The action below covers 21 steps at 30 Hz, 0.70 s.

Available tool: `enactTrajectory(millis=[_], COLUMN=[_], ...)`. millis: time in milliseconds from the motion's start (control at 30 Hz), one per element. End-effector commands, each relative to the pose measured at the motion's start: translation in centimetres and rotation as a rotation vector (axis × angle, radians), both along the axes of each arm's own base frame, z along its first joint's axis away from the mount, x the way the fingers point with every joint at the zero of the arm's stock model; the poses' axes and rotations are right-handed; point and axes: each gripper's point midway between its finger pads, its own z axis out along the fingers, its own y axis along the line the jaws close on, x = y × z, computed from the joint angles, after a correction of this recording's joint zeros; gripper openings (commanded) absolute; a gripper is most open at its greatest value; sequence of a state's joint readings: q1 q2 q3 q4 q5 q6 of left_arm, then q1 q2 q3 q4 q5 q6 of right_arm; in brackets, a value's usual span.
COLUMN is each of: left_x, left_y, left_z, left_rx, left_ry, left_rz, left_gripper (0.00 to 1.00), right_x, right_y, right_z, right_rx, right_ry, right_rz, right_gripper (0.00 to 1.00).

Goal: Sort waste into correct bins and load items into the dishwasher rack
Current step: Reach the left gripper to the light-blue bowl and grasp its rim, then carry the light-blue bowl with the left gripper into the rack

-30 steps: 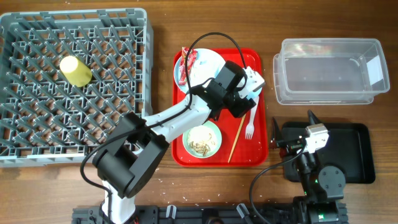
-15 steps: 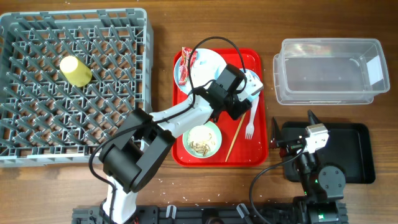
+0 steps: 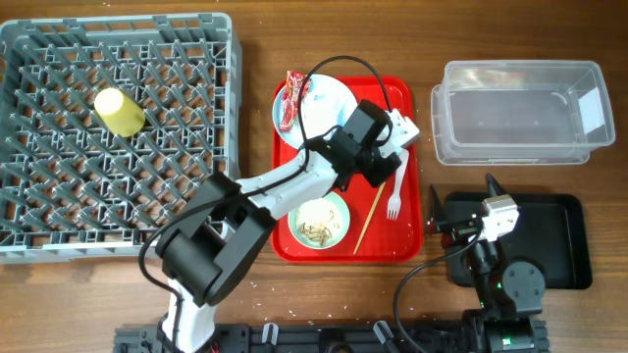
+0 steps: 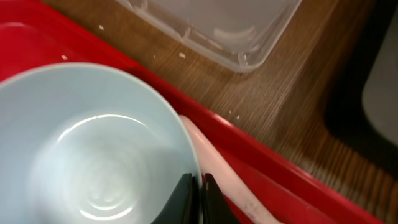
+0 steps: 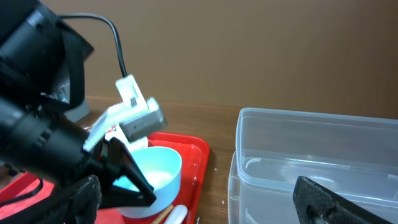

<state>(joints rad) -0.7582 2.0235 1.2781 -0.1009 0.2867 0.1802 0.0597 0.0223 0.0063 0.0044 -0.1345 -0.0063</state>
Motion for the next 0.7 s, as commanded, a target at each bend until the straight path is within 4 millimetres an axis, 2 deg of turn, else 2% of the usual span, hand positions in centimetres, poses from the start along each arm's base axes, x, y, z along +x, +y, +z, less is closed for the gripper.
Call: enactTrajectory(millis=[0,100,233,333,400,500,567,633,667], left_x=[0.4,0.3,-0.2,0.0,1.1,3.5,4.6,5.1,5.4], left_y=[-0.6,-0.5,0.3,2.8,6.0,13.5,18.6,22.9,26.8], left_z=[5.8,9.6,16.8,22.1,24.8,27.8,28.5,28.6,27.9], left_rx=[-0.128,-0.205,-0.354,-0.461,-0.543,-0.628,-0.677,-0.719,-0.753], left_ry=[-0.011,-0.012,-0.021,-0.028,0.023,0.066,0.123,0.188,0.278], left_rz=[0.068,0.114,0.183,0.263,0.387,0.594,0.724,0.806,0.890], left_gripper=[0.04,0.04,0.04,0.04,0.04,0.04,0.04,0.04,0.04], right_x=[0.0,0.0,0.0,0.0,0.0,0.0,0.0,0.0,0.0], right_y=[0.0,0.0,0.0,0.0,0.0,0.0,0.0,0.0,0.0], right_z=[0.1,0.1,0.1,0.1,0.1,0.1,0.1,0.1,0.1], right_rx=[-0.016,-0.017,-0.016,-0.016,-0.016,-0.016,-0.016,-0.016,-0.016], right_ry=[-0.010,-0.010,-0.010,-0.010,-0.010,-0.010,-0.010,-0.011,-0.010], right_rz=[0.001,0.001,0.001,0.001,0.001,0.001,0.001,0.001,0.001], right_gripper=[1.00,1.00,1.00,1.00,1.00,1.00,1.00,1.00,1.00])
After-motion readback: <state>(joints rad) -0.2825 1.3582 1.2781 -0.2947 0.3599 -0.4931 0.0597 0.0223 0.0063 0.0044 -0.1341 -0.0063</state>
